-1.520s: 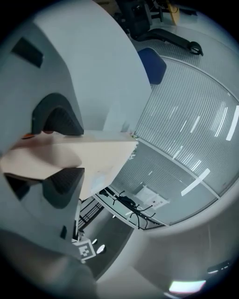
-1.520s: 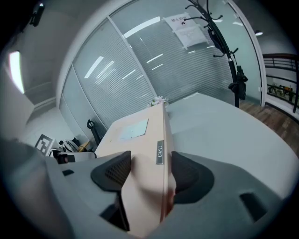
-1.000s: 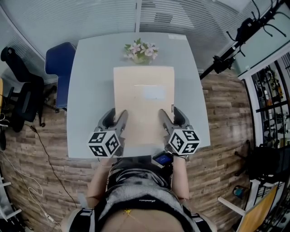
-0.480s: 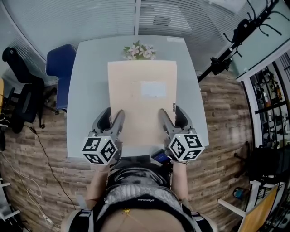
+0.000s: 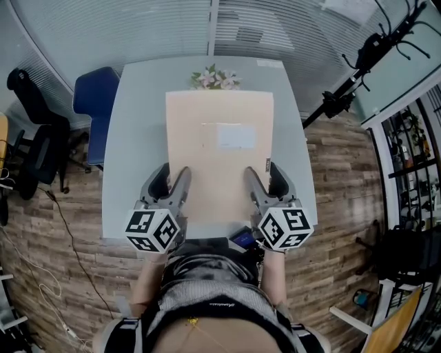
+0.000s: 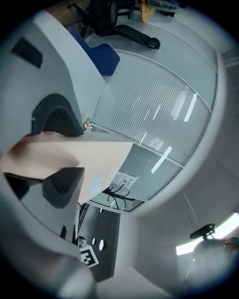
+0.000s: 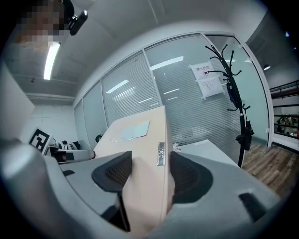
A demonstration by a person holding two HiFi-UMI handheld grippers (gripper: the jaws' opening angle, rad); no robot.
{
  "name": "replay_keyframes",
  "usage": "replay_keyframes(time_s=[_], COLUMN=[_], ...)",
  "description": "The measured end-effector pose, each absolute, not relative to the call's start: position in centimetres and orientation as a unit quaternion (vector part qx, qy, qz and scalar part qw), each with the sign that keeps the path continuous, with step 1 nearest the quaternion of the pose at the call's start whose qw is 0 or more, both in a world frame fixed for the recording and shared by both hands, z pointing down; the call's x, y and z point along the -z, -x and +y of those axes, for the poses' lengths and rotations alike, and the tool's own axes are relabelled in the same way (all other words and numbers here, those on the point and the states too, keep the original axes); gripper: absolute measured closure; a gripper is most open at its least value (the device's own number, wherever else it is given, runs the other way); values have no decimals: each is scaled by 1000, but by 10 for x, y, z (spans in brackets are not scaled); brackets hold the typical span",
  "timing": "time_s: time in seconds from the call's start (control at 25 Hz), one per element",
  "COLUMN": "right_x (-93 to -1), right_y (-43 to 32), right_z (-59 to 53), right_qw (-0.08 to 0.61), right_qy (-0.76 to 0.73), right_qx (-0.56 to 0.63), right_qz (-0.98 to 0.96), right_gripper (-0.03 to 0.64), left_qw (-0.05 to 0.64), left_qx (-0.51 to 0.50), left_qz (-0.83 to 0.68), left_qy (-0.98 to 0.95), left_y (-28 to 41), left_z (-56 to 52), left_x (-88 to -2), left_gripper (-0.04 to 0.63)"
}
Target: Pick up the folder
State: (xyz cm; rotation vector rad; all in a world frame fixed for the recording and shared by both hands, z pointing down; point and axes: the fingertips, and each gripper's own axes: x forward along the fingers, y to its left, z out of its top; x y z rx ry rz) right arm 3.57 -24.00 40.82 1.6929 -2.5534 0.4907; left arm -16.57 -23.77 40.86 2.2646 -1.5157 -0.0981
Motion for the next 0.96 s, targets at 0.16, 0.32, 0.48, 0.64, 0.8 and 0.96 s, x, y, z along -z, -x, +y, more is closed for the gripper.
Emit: replay_keyframes(time_s=[0.16, 0.32, 0.48, 0.64, 0.8, 0.96], right_x=[-406, -404, -403, -404, -404, -405], right_y=[-37, -38, -38, -38, -38, -38], right_z=[-239, -238, -239, -241, -244, -248], right_qw=[20, 19, 20, 21, 21, 23], right_qy=[-546, -546, -545, -543, -541, -540], right_qx=[-156, -154, -151, -152, -152, -152], right_qz=[-823, -823, -825, -826, -827, -828], right_gripper=[357, 359, 362, 364, 367, 368], left_qw=[205, 205, 206, 206, 207, 207], left_qx=[38, 41, 41, 41, 41, 41], left_qz=[-544, -545, -547, -551, -554, -555], left_qy=[-812, -812, -810, -808, -806, -804], left_y=[165, 164, 164, 164, 164, 164], left_z=[-237, -237, -236, -239, -241, -244], left_x=[-407, -405, -406, -407, -408, -409], left_gripper=[385, 385, 385, 387, 387, 387])
